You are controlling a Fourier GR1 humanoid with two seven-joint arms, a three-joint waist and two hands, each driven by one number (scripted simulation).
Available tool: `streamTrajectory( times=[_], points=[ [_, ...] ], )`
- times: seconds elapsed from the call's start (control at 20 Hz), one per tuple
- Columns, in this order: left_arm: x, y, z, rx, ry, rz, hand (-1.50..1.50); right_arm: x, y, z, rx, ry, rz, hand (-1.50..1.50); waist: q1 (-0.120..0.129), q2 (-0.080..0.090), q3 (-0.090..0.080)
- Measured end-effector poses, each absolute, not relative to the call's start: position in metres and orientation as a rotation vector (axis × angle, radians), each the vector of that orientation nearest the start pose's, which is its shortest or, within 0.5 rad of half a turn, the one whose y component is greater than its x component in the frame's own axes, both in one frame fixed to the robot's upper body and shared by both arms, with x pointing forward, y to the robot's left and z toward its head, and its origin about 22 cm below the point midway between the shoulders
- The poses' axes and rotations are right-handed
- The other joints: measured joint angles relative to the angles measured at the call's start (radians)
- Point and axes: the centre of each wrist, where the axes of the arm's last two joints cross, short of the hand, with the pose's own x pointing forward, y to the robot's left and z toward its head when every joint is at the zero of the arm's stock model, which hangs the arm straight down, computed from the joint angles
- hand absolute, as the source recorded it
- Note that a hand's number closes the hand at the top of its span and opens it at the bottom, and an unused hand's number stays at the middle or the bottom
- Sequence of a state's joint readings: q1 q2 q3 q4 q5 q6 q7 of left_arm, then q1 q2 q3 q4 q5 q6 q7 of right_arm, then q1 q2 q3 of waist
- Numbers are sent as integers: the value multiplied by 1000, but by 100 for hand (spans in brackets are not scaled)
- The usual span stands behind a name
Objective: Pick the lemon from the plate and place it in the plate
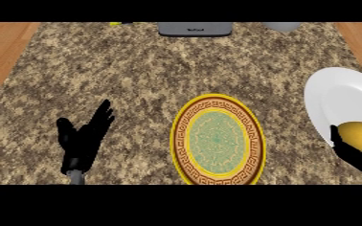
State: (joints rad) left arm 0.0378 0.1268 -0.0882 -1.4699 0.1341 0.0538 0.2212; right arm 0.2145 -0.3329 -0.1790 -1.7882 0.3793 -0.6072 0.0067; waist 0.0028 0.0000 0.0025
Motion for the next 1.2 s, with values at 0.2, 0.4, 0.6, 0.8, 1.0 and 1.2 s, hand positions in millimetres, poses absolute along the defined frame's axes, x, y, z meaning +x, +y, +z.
streamTrajectory(
  times=[0.2,0.4,0.6,0.8,1.0,1.2],
  points=[
    [233,240,-28,4,-1198,-10,0,211,-394,39,-1250,-1616,-65,150,5,1,0],
    [233,237,-29,-4,-1206,-20,0,236,-441,39,-1260,-1613,-78,150,11,3,0],
    [235,239,-28,-13,-1198,-18,0,257,-472,33,-1264,-1614,-81,150,17,4,1],
    [239,237,-27,-15,-1205,-30,0,263,-492,23,-1247,-1462,-30,-150,30,10,1],
    [243,234,-26,-26,-1211,-38,0,264,-503,14,-1185,-1318,98,-150,45,16,2],
    [245,233,-27,-27,-1215,-46,0,273,-505,9,-1079,-1333,126,-150,46,16,5]
  ],
)
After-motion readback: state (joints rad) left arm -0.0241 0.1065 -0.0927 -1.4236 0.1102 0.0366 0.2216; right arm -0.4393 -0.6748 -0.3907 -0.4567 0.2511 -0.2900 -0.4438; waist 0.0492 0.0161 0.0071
